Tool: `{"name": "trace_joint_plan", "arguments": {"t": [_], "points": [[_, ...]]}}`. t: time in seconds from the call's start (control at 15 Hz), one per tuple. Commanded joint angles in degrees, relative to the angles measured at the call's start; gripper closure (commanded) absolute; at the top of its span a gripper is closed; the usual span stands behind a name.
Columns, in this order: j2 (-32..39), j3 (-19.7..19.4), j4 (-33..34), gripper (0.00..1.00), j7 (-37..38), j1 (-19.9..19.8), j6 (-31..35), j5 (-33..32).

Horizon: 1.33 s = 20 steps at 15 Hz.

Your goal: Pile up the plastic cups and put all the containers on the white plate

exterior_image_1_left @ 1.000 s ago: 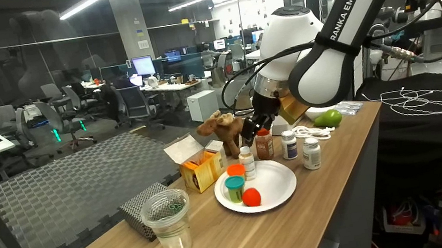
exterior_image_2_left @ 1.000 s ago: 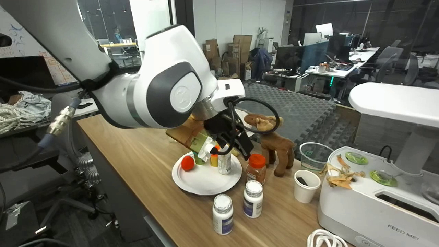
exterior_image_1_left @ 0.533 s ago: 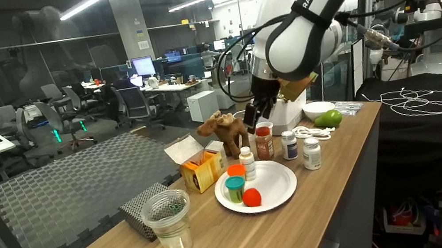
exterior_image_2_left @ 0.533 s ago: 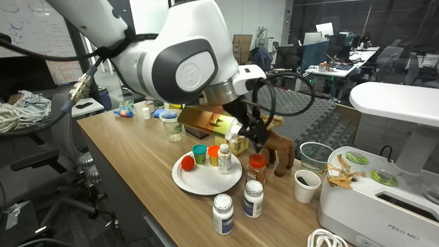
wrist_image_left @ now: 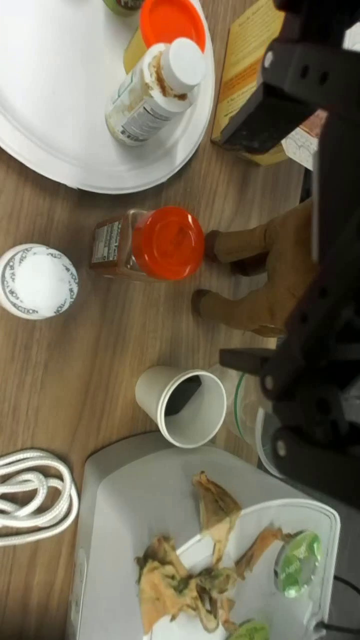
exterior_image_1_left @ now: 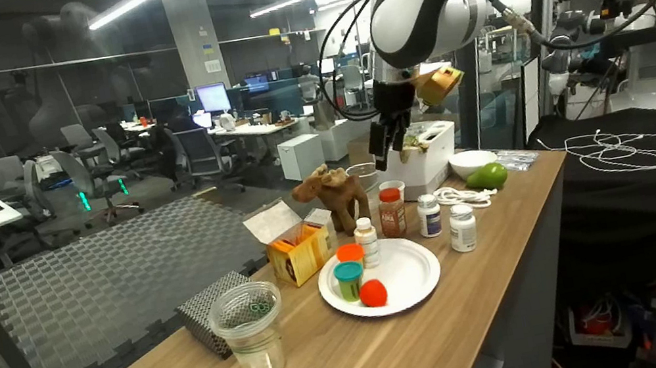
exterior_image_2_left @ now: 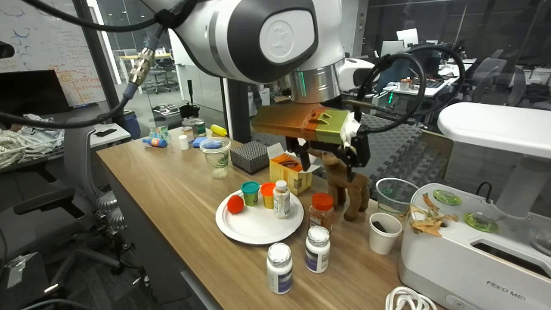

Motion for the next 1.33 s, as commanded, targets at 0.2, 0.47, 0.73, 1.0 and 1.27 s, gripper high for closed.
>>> {"name": "trace_joint_plan", "arguments": {"t": [0.2,0.47,0.73,1.0,1.27], "points": [[6.66,0.13,6.31,0.00,-3.86,0.81,-6.28,3.18],[9.66,-1.33,6.63,0.00,1.06,2.72,-5.21,0.71],[11.30,-2.28,7.21,0.26,5.15,4.03,-3.29,-0.17],[11.05,-4.70,7.16,0.58,10.26,5.84,-0.66,-3.04],[10.21,-8.03,6.71,0.71,15.81,7.76,1.22,-7.61]]}}
